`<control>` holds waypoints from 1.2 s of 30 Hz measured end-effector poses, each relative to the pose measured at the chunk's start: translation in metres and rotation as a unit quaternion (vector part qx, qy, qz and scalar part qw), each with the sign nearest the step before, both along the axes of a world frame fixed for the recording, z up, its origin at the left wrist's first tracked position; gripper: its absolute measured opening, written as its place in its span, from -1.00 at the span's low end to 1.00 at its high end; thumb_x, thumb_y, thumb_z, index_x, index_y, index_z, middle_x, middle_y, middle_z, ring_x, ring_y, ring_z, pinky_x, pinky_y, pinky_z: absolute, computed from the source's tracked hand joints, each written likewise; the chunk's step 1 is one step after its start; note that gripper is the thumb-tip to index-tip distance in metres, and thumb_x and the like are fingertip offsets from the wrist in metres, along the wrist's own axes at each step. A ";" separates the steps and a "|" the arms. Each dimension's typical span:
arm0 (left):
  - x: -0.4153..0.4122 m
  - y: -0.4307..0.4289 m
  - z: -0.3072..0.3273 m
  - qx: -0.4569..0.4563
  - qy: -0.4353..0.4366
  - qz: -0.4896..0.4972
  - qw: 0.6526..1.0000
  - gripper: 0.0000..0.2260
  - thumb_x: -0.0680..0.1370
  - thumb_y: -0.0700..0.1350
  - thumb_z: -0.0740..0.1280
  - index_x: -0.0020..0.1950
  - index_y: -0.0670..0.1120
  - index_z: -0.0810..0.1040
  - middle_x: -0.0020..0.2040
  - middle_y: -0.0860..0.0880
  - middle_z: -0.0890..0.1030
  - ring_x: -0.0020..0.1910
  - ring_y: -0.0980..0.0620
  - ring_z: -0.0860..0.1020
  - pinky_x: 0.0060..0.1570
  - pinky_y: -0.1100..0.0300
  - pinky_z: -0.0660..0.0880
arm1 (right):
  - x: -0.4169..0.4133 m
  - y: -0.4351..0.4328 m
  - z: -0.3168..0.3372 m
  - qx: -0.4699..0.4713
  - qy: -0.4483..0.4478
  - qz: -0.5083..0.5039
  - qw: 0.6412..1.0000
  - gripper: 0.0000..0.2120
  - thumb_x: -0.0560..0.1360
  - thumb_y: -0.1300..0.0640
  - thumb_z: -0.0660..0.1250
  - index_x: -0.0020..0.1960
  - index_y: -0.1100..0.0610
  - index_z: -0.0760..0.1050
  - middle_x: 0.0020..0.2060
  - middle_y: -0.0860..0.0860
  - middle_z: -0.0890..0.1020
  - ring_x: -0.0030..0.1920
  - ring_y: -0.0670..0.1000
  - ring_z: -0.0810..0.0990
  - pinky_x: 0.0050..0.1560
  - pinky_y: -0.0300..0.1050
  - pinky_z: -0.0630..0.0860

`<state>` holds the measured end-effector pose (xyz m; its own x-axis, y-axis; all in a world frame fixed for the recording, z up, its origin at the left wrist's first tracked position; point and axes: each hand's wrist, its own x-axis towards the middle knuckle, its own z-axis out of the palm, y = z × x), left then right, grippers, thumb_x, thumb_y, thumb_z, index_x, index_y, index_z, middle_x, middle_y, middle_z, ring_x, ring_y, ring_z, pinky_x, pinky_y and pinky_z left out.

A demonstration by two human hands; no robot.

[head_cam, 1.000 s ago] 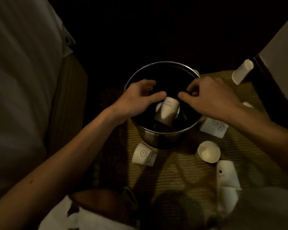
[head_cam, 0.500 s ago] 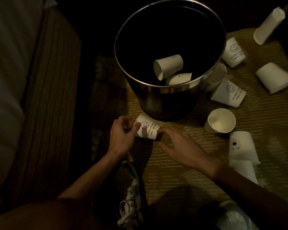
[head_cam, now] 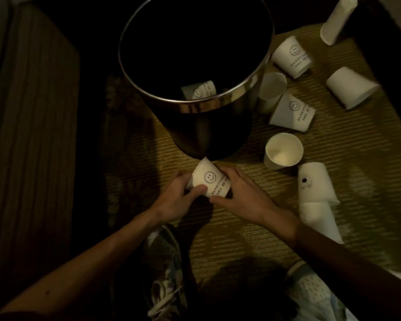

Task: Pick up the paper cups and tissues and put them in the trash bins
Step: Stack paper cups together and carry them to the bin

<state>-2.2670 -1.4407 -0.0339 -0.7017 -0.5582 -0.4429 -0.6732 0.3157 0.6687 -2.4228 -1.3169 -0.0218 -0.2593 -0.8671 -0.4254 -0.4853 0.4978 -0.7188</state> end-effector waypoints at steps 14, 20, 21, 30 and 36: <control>-0.105 0.060 0.072 -0.016 0.219 -0.129 0.967 -0.73 0.62 0.20 0.05 0.17 0.14 0.43 0.14 0.19 0.44 0.11 0.24 0.48 0.00 0.45 0.41 | -0.064 0.065 0.052 -0.088 -0.101 -0.287 0.949 -0.32 0.09 -0.28 0.44 0.16 -0.12 0.42 -0.09 -0.16 0.63 -0.11 -0.24 0.60 -0.24 -0.35 0.49; -0.134 0.044 0.043 -0.011 0.159 -0.175 0.972 -0.73 0.67 0.12 0.04 0.37 0.28 0.30 0.28 0.25 0.37 0.15 0.28 0.47 0.06 0.38 0.42 | -0.092 0.082 0.054 -0.113 -0.168 -0.380 0.902 -0.44 0.13 -0.06 0.59 0.07 -0.06 0.50 -0.11 -0.10 0.66 -0.17 -0.24 0.63 -0.29 -0.35 0.52; -0.137 0.040 0.034 -0.026 0.124 -0.205 0.971 -0.70 0.66 0.13 0.06 0.40 0.30 0.24 0.33 0.25 0.34 0.18 0.29 0.43 0.12 0.32 0.39 | -0.094 0.084 0.053 -0.112 -0.173 -0.388 0.898 -0.47 0.18 0.01 0.61 0.08 -0.03 0.50 -0.11 -0.09 0.65 -0.18 -0.24 0.63 -0.30 -0.36 0.51; -0.131 0.022 -0.004 -0.174 0.075 -0.271 0.944 -0.76 0.54 -0.11 0.40 0.20 -0.03 0.57 0.14 0.02 0.58 0.10 0.05 0.56 0.03 0.23 0.44 | -0.098 0.102 0.042 -0.110 -0.226 -0.416 0.874 -0.62 0.30 0.16 0.59 0.05 0.07 0.53 -0.22 -0.07 0.67 -0.27 -0.18 0.66 -0.35 -0.32 0.53; -0.136 0.032 0.034 -0.024 0.133 -0.235 0.963 -0.80 0.48 0.28 0.16 -0.05 0.25 0.49 -0.05 0.34 0.57 -0.05 0.34 0.55 -0.21 0.43 0.48 | -0.108 0.112 0.042 -0.087 -0.340 -0.379 0.856 -0.53 0.29 0.01 0.55 0.14 0.12 0.55 -0.10 0.04 0.71 -0.11 0.03 0.70 -0.16 -0.06 0.63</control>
